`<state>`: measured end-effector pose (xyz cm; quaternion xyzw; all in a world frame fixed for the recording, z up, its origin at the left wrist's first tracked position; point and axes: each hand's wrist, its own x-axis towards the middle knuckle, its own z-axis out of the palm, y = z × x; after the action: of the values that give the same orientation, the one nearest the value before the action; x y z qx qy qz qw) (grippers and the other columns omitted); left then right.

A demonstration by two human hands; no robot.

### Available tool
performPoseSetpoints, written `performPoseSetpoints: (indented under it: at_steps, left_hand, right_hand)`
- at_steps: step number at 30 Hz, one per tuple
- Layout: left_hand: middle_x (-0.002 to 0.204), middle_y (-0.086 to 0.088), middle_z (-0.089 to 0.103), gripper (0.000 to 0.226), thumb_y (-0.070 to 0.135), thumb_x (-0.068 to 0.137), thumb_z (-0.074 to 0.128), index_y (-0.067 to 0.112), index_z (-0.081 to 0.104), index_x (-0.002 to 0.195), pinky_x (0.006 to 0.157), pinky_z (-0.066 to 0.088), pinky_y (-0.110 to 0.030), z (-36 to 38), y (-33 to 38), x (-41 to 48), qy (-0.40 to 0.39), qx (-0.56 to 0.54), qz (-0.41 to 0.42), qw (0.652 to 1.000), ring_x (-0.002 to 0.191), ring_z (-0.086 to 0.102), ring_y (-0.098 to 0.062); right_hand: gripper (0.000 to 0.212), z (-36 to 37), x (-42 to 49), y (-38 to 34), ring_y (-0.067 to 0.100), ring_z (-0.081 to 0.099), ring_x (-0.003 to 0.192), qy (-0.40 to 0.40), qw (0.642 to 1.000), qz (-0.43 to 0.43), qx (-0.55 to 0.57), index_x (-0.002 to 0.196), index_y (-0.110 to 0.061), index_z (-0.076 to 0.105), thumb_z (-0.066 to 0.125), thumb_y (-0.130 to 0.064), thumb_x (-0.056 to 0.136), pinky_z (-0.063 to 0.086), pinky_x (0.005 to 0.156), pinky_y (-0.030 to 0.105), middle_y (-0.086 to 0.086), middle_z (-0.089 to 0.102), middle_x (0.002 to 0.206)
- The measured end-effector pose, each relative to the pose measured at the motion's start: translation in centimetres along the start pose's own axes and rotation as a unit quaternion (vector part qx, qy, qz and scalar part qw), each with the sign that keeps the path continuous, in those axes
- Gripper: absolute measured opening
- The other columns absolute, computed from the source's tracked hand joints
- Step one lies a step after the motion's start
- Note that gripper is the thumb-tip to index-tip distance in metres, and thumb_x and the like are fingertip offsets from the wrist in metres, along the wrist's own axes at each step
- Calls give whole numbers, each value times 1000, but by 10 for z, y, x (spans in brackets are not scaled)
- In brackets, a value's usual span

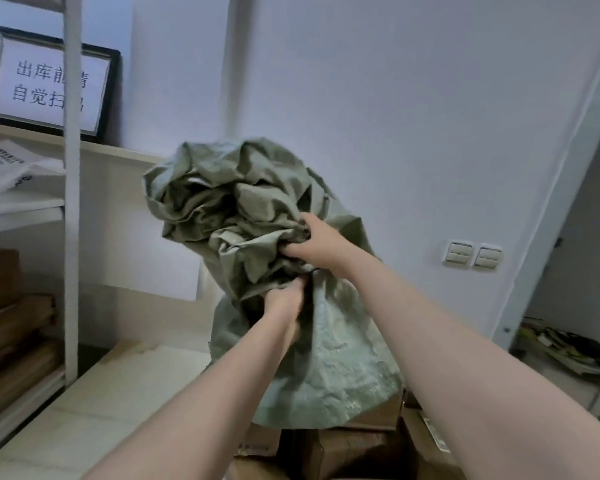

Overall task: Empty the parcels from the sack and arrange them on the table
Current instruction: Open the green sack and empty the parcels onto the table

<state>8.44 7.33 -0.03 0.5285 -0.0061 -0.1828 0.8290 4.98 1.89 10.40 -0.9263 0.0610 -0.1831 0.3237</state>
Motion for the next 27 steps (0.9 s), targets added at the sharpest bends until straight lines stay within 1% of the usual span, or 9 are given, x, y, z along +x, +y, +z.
performPoseSetpoints:
  at_steps: [4, 7, 9, 10, 12, 15, 20, 23, 27]
  left_hand:
    - [111, -13, 68, 51, 32, 82, 73, 11, 55, 124, 85, 56, -53, -12, -3, 8, 43, -179, -69, 980, 94, 68, -34]
    - [114, -12, 66, 89, 61, 65, 78, 16, 46, 134, 82, 56, -57, -13, -2, 12, 84, -249, -54, 963, 96, 67, -35]
    - [112, -12, 70, 118, 76, 36, 82, 15, 50, 131, 82, 55, -60, -8, 1, 7, 20, -220, -61, 973, 95, 69, -36]
    - [108, -12, 72, 116, 75, 30, 84, 13, 57, 125, 81, 55, -61, -2, 2, -1, -20, -176, -69, 982, 92, 71, -37]
    - [100, -14, 74, 83, 61, 50, 88, 11, 67, 113, 75, 58, -55, 11, -6, -11, -64, -65, -85, 992, 85, 72, -35]
    - [98, -15, 71, 32, 21, 94, 61, 2, 64, 120, 56, 56, -37, 34, -22, -21, -36, 29, -109, 993, 80, 68, -30]
    - [138, -11, 53, 36, 20, 106, 35, 6, 47, 136, 98, 42, -46, 61, 20, -26, -49, -137, -48, 988, 126, 50, -34]
    - [137, -14, 53, 35, 13, 105, 36, 10, 47, 137, 99, 42, -47, 66, 52, -38, -54, -197, 17, 979, 125, 51, -34]
    - [140, -16, 51, 39, 16, 105, 30, 6, 47, 138, 107, 38, -44, 63, 69, -47, -85, -264, 52, 959, 130, 47, -33]
  right_hand:
    - [105, -22, -13, 46, 25, 25, 145, 39, 995, -14, -89, 153, -31, 18, 65, -73, 69, 26, 117, 47, 2, 27, 156]
    - [126, -42, -34, 85, 26, 18, 148, -5, 993, 108, -42, 154, -34, 4, 63, -86, 56, 24, 117, 52, -3, 12, 162]
    - [137, -52, -50, 113, 27, 13, 149, -85, 978, 193, -5, 154, -33, -8, 68, -82, 52, 21, 116, 58, -5, 1, 164]
    - [140, -54, -57, 126, 30, 10, 149, -128, 966, 226, 8, 153, -33, -13, 71, -80, 51, 19, 114, 62, -4, -3, 164]
    - [145, -51, -71, 143, 29, 10, 149, -192, 952, 238, 20, 152, -29, -16, 76, -76, 51, 21, 113, 63, -1, -5, 164]
    - [134, -33, -84, 153, 14, 26, 141, -235, 952, 192, 44, 153, -22, -14, 81, -56, 66, 33, 112, 38, 3, 15, 162]
    - [147, -1, -80, 166, 24, 39, 138, -231, 959, 151, -59, 145, -26, -34, 82, -62, 61, 34, 112, 36, 3, 29, 158]
    - [146, 3, -72, 169, 28, 44, 134, -137, 978, 158, -4, 146, -26, -33, 78, -68, 60, 39, 109, 43, 3, 34, 155]
    - [129, 11, -63, 158, 29, 47, 131, -116, 987, 114, 12, 151, -20, -24, 76, -53, 76, 41, 102, 35, 3, 41, 150]
